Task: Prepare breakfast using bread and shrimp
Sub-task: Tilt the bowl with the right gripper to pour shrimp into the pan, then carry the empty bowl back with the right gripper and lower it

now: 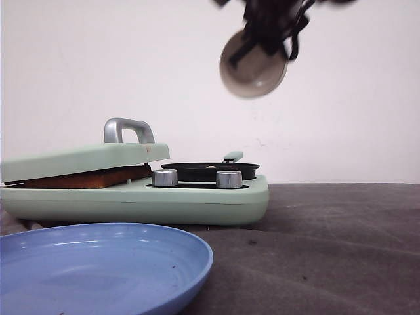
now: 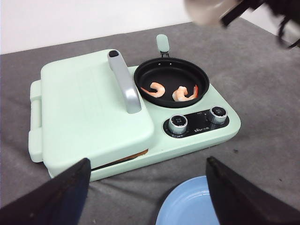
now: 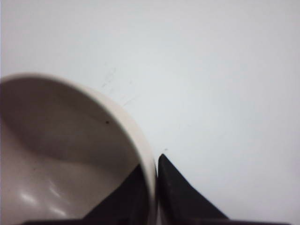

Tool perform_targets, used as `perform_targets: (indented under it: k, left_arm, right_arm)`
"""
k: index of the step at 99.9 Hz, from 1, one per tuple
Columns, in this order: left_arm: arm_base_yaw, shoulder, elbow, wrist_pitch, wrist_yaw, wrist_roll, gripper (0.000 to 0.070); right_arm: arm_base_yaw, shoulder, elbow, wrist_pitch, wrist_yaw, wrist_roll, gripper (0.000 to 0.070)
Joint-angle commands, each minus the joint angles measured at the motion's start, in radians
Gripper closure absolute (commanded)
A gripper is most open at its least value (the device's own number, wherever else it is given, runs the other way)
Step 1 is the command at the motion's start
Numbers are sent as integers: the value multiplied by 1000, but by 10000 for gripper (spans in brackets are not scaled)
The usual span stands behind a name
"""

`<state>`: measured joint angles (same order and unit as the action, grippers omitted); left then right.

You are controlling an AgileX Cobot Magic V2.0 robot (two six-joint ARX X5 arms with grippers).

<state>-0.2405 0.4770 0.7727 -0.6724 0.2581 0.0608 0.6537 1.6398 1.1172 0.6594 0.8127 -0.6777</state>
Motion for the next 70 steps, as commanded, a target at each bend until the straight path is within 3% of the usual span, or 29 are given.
perform_targets:
  k: [1, 23, 53, 70]
  left_arm:
    - [-2, 5, 4, 7, -3, -3, 278]
    - [-2, 5, 4, 16, -3, -19, 278]
    - [-2, 5, 4, 16, -3, -20, 278]
    - [-2, 5, 4, 16, -3, -21, 278]
  right_arm:
    - [6, -41, 18, -140, -26, 189, 695]
    - [-11, -224, 21, -489, -97, 418, 695]
    - [-78, -373, 32, -808, -214, 636, 696]
    - [-148, -387, 76, -978, -337, 762, 696]
